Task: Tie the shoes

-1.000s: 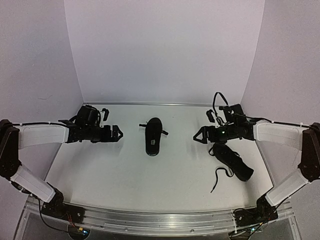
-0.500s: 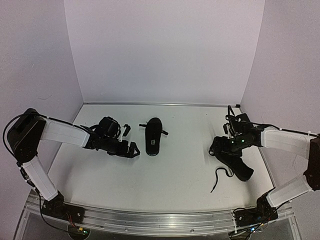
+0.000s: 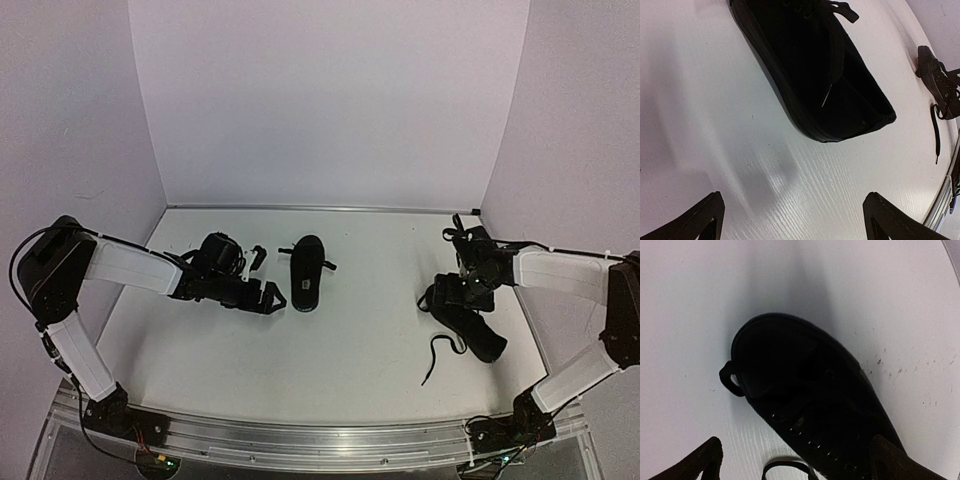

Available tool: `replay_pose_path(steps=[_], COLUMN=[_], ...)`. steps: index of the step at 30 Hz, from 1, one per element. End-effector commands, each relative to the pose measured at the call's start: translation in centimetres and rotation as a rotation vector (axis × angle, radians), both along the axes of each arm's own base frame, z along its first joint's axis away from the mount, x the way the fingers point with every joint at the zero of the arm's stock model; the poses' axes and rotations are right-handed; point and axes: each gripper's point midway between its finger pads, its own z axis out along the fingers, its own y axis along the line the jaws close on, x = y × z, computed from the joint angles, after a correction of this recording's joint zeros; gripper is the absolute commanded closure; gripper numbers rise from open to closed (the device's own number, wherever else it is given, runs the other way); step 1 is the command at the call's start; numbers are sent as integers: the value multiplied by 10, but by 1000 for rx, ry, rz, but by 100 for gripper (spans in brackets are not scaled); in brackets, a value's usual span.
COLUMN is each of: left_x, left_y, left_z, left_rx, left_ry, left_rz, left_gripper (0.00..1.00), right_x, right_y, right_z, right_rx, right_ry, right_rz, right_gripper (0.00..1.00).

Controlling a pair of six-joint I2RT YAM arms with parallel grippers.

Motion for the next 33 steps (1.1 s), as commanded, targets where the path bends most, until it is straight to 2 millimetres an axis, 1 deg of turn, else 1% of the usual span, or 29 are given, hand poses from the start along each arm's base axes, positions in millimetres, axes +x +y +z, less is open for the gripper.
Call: replay_pose_path(steps=[1, 3, 8, 10, 12, 14, 16, 19, 23, 24, 26, 30, 33], left_x=[13, 14, 16, 16, 17, 18, 17, 18, 18, 18, 18, 14, 1], left_y=[-12, -13, -14, -14, -15, -16, -17, -18, -18, -18, -19, -24, -38], left_z=[18, 18, 20, 21, 22, 23, 23, 23, 26, 27, 27, 29, 32], left_rx=[-46, -46, -49, -48, -51, -55, -61, -66, -69, -69, -72, -103, -139], left_ry=[-57, -59, -67, -71, -74, -75, -73, -73, -77, -77, -76, -78, -90], left_rz=[-16, -16, -20, -20, -21, -24, -28, -30, -28, -26, -27, -56, -134], left_gripper=[0, 0, 0, 0, 0, 0, 0, 0, 0, 0, 0, 0, 0], right_x=[8, 6, 6, 5, 4, 4, 4, 4, 6, 7, 11, 21, 28], right_y=[-18, -19, -14, -11, -2, 6, 12, 13, 19, 21, 24, 37, 45], right_z=[-4, -15, -26, -32, -34, -34, -32, -28, -22, -19, -10, 23, 49], right_rx=[-115, -130, -123, -112, -71, -30, -1, 5, 34, 41, 56, 132, 178], right_ry=[19, 54, 97, 116, 126, 127, 123, 114, 102, 95, 70, -14, -78], right_rz=[-53, -57, -22, -5, 22, 43, 60, 72, 97, 103, 109, 135, 146], right_gripper=[2, 2, 2, 5, 18, 33, 43, 59, 93, 100, 100, 100, 100])
